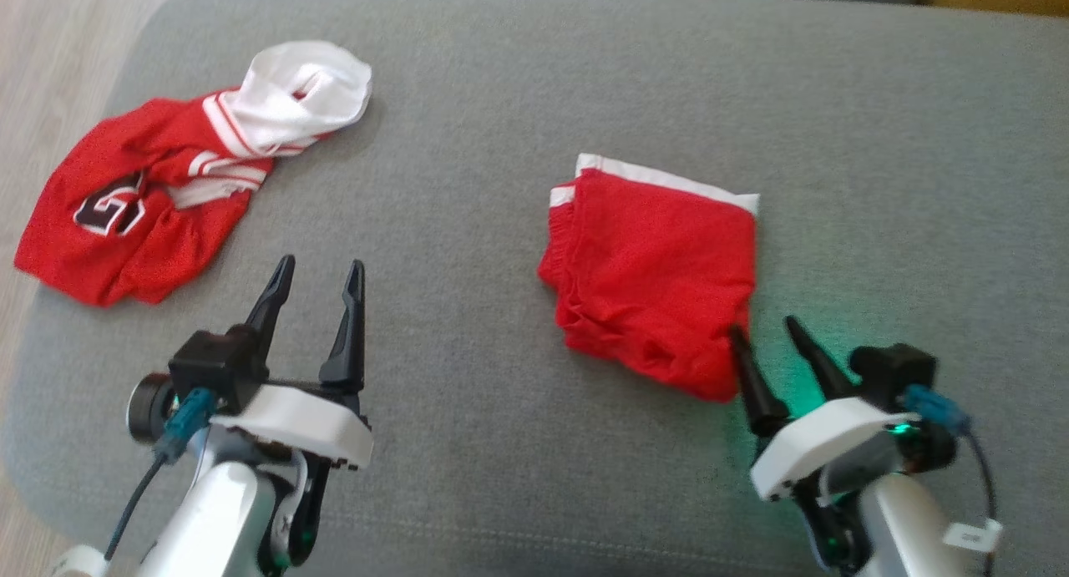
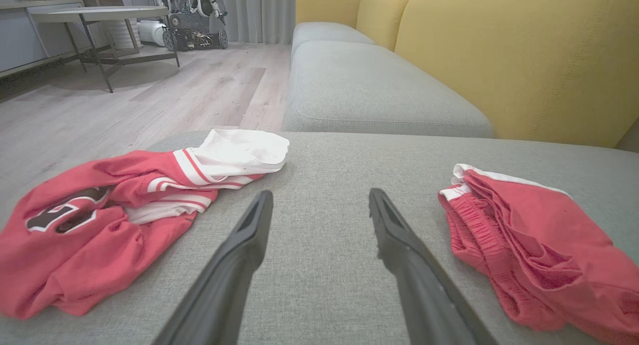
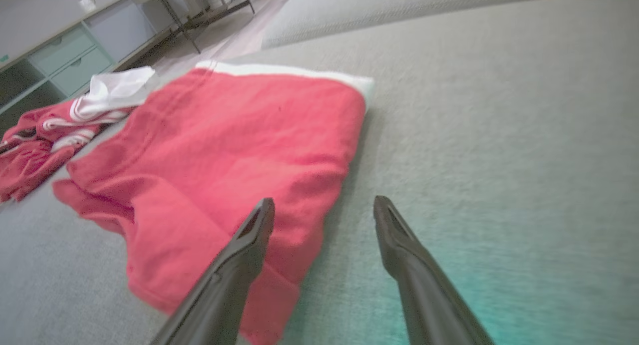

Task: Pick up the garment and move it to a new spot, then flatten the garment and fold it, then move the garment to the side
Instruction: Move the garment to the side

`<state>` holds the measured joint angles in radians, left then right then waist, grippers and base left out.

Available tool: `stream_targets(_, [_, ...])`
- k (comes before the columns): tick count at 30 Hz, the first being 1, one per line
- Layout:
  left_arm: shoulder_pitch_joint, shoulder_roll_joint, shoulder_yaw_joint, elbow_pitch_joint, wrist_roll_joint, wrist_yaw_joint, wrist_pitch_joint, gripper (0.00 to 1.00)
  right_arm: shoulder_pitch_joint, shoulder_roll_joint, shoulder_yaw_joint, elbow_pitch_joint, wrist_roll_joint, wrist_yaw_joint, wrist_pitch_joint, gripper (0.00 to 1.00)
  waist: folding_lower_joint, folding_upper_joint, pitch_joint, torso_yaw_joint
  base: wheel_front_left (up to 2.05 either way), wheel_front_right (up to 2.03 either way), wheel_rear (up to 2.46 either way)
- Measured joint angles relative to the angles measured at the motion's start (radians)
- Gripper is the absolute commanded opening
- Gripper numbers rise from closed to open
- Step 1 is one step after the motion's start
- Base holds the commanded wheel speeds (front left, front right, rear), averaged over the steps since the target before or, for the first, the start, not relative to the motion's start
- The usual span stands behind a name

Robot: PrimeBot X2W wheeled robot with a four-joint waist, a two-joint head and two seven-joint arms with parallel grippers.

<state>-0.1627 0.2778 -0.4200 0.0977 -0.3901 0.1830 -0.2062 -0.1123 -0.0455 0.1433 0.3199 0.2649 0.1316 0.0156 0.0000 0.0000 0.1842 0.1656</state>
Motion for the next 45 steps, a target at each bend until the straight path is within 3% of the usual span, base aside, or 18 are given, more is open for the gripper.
stream_targets(8, [-0.052,-0.023,-0.007,0.031,0.000,-0.018,-0.026,1.00,-0.106,-0.004,0.074,0.193,0.054,0.000,-0.029,1.00,0.0000,0.0000,0.048,0.033,0.00,0.00,0.00])
stream_targets(9, [-0.052,-0.025,-0.008,0.035,0.000,-0.023,-0.029,1.00,-0.118,-0.004,0.079,0.205,0.062,0.000,-0.030,0.88,0.0000,0.0000,0.049,0.032,0.00,0.00,0.00])
stream_targets(10, [-0.052,-0.026,-0.008,0.039,0.000,-0.025,-0.029,1.00,-0.129,-0.005,0.087,0.216,0.071,0.000,-0.030,0.45,0.0000,0.0000,0.051,0.030,0.00,0.00,0.00])
stream_targets(12, [-0.052,-0.026,-0.007,0.044,0.000,-0.025,-0.033,1.00,-0.144,-0.008,0.099,0.230,0.084,0.000,-0.030,0.09,0.0000,0.0000,0.052,0.024,0.00,0.00,0.00])
stream_targets(13, [-0.052,-0.027,-0.007,0.046,0.000,-0.025,-0.033,1.00,-0.150,-0.009,0.104,0.235,0.086,0.000,-0.030,0.00,0.0000,0.0000,0.051,0.019,0.00,0.00,0.00])
stream_targets(18, [-0.052,-0.028,-0.004,0.049,0.000,-0.025,-0.035,1.00,-0.160,-0.005,0.112,0.245,0.081,0.000,-0.029,0.00,0.0000,0.0000,0.050,-0.004,0.00,0.00,0.00])
stream_targets(25, [-0.052,-0.027,0.005,0.043,0.000,-0.026,-0.042,1.00,-0.180,-0.014,0.082,0.226,-0.018,0.000,0.011,0.00,0.0000,0.0000,0.055,-0.067,0.00,0.00,0.00])
stream_targets(34, [-0.055,-0.021,0.008,0.012,0.001,-0.026,-0.042,1.00,-0.188,-0.193,-0.072,0.143,-0.035,0.000,0.095,0.00,0.0000,0.0000,0.080,-0.159,0.00,0.00,0.00])
stream_targets(45, [-0.149,-0.005,0.002,-0.020,0.021,-0.043,-0.041,1.00,-0.384,-0.328,-0.261,0.171,-0.031,0.000,0.127,0.00,0.0000,0.0000,0.192,-0.198,0.00,0.00,0.00])
